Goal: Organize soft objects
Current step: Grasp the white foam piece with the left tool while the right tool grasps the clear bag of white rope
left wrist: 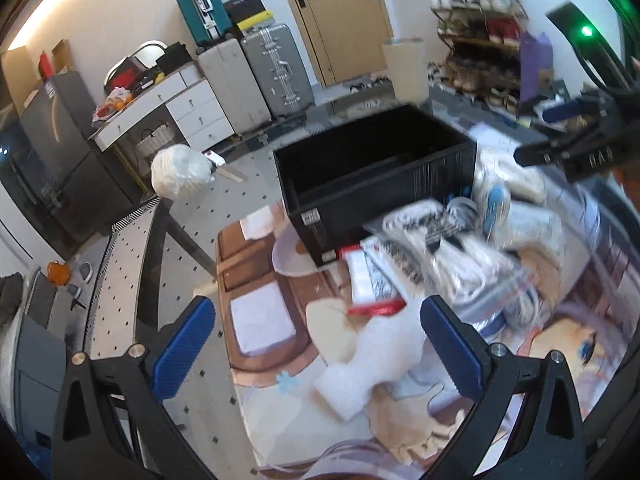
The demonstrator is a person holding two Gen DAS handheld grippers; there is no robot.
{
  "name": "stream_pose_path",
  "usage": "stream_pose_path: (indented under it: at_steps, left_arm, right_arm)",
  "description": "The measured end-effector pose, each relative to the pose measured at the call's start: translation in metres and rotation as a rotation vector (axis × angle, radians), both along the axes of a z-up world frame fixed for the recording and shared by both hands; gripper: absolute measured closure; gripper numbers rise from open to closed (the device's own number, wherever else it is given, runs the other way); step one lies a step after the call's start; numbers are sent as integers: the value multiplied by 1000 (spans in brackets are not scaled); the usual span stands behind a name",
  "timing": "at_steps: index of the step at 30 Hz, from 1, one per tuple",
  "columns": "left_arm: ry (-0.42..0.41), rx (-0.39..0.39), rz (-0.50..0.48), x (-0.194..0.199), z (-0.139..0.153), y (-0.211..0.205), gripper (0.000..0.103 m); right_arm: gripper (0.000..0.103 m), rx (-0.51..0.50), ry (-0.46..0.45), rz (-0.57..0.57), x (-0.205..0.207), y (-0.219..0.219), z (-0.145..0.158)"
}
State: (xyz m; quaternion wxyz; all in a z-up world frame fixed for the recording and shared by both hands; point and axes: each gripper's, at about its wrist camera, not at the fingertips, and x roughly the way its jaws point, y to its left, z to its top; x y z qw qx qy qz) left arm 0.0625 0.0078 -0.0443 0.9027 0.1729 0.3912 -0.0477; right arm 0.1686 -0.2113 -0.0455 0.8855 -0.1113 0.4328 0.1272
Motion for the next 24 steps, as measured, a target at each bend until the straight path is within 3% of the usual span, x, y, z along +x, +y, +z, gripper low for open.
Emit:
stream_pose_path:
  at_steps: [8, 10, 12, 14, 16, 18, 24]
  left_arm:
    - [109, -15, -47, 8, -19, -1, 1]
    - [131, -20, -51, 9, -25, -2, 8]
    - [150, -24, -68, 8, -28, -2, 16]
    - [176, -36, -84, 8, -31, -3, 24]
    - [196, -46, -92, 9, -34, -3, 38]
    - [237, -69, -109, 9, -37, -3, 62]
    - [251, -108, -150, -1, -34, -8, 64]
  right_arm:
    - [4, -66, 97, 43, 23, 5, -34]
    - [9, -72, 111, 48, 26, 5, -39]
    - [32, -74, 133, 52, 32, 5, -47]
    - [41, -64, 163, 59, 36, 4, -53]
    - [46, -50, 194, 69, 38, 5, -60]
    - [59, -73, 199, 83, 35, 8, -64]
    - [65, -16, 225, 127, 10, 4, -54]
